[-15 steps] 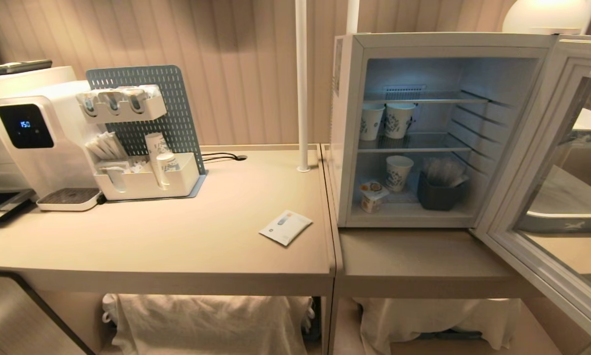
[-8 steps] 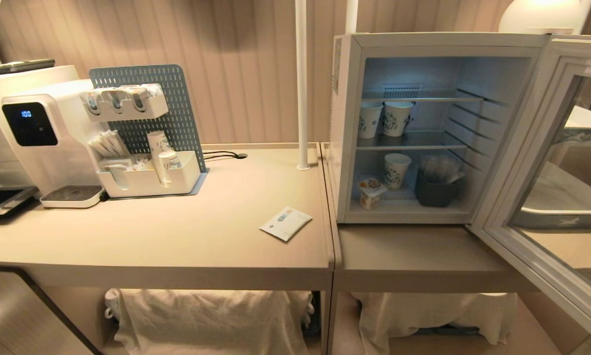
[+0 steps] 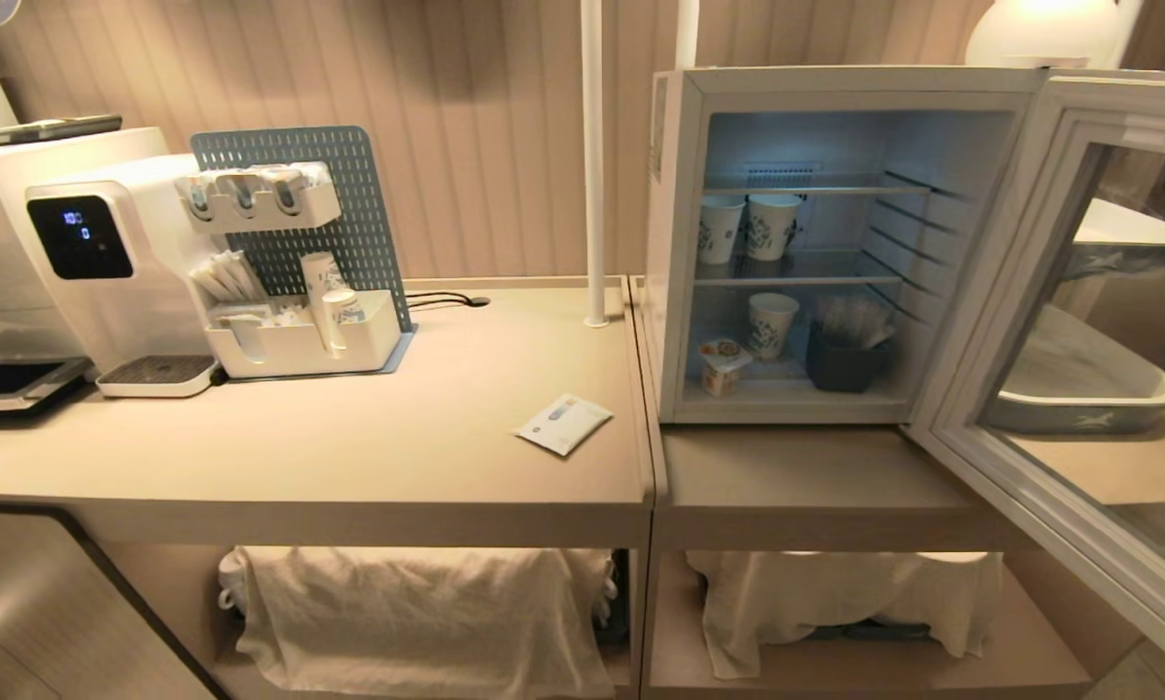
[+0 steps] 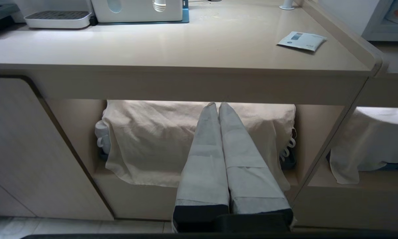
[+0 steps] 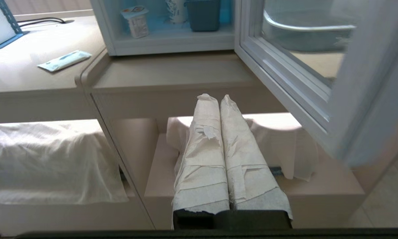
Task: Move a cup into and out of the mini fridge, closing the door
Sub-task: Close the freezer door
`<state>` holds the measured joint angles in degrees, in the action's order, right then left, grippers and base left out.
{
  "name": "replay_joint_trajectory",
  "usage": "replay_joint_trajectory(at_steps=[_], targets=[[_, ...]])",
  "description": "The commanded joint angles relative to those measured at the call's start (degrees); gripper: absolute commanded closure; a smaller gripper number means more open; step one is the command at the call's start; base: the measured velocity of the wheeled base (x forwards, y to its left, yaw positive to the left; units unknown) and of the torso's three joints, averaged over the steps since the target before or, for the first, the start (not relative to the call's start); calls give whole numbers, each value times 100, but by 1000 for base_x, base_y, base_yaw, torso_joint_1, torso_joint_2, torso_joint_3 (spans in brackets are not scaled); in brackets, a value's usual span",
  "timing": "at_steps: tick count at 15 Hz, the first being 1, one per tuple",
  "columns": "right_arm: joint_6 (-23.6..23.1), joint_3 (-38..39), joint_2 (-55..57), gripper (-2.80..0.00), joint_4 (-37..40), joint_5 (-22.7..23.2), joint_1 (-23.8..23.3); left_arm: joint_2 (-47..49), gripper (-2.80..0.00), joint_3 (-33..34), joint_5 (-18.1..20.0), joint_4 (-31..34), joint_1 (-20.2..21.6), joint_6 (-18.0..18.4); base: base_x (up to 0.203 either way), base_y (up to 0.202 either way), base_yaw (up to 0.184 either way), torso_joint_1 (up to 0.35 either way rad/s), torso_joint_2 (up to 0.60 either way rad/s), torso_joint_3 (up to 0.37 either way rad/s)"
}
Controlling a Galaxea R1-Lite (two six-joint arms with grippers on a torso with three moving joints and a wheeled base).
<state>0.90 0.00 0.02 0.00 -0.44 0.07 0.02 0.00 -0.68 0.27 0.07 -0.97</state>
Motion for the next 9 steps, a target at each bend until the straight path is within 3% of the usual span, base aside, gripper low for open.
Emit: replay_joint_trajectory(at_steps=[1, 3, 7, 9], targets=[[-2, 0, 6, 0, 5, 0, 1, 6, 0, 9, -2, 0, 1, -6, -193, 0, 0, 4, 5, 2], [-2, 0, 6, 0, 6, 0, 1, 6, 0, 9, -2, 0, 1, -9, -151, 0, 8, 3, 1, 4], [-2, 0, 6, 0, 9, 0, 1, 6, 0, 9, -2, -9, 1, 53, 0, 0, 0, 0, 0, 0], [-2, 0, 6, 0, 9, 0, 1, 6, 0, 9, -2, -9, 1, 53, 1, -108, 10, 5, 7, 4]])
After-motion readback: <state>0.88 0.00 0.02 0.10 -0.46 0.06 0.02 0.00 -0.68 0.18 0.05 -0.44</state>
